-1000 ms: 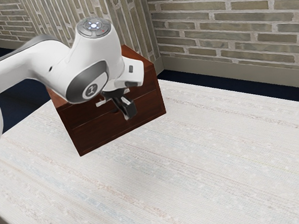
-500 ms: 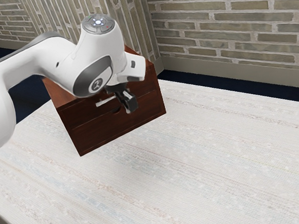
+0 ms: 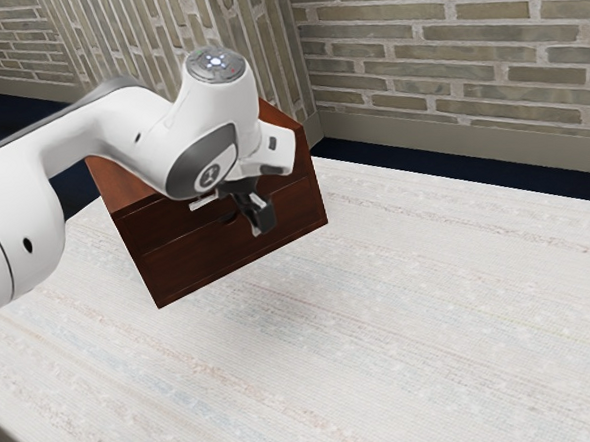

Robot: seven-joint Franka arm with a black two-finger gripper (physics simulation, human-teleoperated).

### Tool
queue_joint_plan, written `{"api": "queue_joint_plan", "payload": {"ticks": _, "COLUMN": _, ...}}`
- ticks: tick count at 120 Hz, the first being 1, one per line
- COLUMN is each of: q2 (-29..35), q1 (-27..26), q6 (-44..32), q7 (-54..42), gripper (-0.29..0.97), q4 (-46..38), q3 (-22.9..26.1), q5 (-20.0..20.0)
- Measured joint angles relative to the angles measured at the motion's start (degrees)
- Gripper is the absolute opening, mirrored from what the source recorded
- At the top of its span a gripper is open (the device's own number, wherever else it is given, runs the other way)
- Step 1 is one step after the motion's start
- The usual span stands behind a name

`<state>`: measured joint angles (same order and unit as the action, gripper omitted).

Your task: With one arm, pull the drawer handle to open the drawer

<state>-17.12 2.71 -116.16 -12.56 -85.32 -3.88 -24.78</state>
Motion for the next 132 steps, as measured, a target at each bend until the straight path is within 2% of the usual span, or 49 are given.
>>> {"api": "queue_joint_plan", "payload": {"ticks": 21, "q2": -1.09, "q1": -0.06, "q6": 0.24, "q7": -0.67, "gripper": 0.66, "q4": 3.13, "q3": -0.42, "q5": 0.02}}
{"api": "queue_joint_plan", "payload": {"ticks": 80, "q2": -3.20, "q1": -0.10, "q6": 0.12, "q7": -1.78, "gripper": 0.68, "q4": 3.27, "q3": -0.80, "q5": 0.29}}
{"api": "queue_joint_plan", "payload": {"ticks": 113, "q2": -1.86, "q1": -0.89, "q6": 0.46, "q7": -1.98, "gripper": 0.65, "q4": 1.99, "q3": -0.63, "q5": 0.52}}
{"api": "queue_joint_plan", "payload": {"ticks": 132, "q2": 0.16, "q1": -1.62, "q6": 0.54, "q7": -1.90, "gripper": 0.68, "q4": -0.77, "q3": -0.41, "q5": 0.58}}
